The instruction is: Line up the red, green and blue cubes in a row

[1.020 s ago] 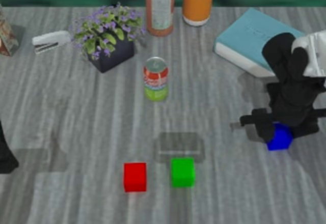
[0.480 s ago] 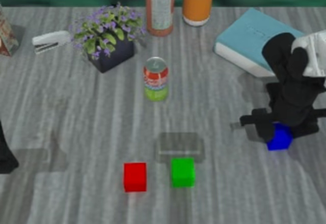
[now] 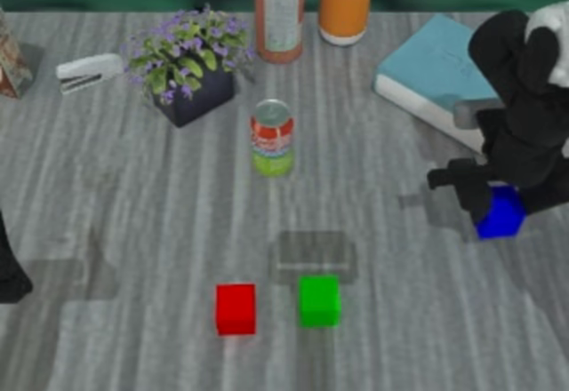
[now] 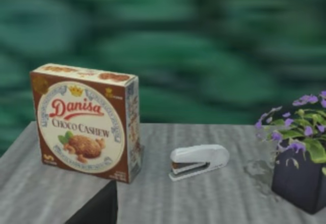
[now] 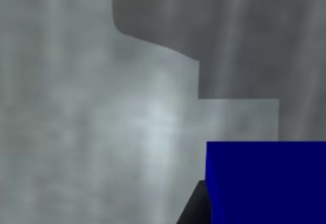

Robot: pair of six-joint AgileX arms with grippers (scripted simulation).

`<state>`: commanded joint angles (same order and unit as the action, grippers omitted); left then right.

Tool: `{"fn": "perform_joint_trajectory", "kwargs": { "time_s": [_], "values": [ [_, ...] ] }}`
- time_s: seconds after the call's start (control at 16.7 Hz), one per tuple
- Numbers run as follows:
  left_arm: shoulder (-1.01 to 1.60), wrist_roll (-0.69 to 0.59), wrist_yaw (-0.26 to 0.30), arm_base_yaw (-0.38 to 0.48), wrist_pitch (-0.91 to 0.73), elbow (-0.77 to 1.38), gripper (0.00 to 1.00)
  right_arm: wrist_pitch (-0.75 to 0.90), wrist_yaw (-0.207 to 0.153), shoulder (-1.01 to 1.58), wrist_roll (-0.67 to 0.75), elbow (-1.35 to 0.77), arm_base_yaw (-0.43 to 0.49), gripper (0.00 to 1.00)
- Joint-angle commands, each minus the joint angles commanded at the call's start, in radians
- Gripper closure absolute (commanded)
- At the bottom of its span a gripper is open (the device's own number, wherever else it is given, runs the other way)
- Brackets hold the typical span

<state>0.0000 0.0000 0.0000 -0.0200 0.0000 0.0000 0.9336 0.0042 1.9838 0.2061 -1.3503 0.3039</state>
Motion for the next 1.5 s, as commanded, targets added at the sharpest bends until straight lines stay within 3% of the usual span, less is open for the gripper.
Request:
{"fn": "perform_joint_trajectory", "kwargs": {
  "time_s": [0.42,1.08,1.5],
  "values": [
    [0.000,0.000,0.000,0.000,0.000,0.000,0.00,0.029,0.000,-0.019,0.016,-0.014,0.011,1.00],
    [0.000,0.000,0.000,0.000,0.000,0.000,0.00,0.078,0.006,-0.118,0.485,0.038,0.381,1.00],
    [0.000,0.000,0.000,0.000,0.000,0.000,0.00,0.059,0.005,-0.113,0.496,0.049,0.390,1.00]
  ]
}}
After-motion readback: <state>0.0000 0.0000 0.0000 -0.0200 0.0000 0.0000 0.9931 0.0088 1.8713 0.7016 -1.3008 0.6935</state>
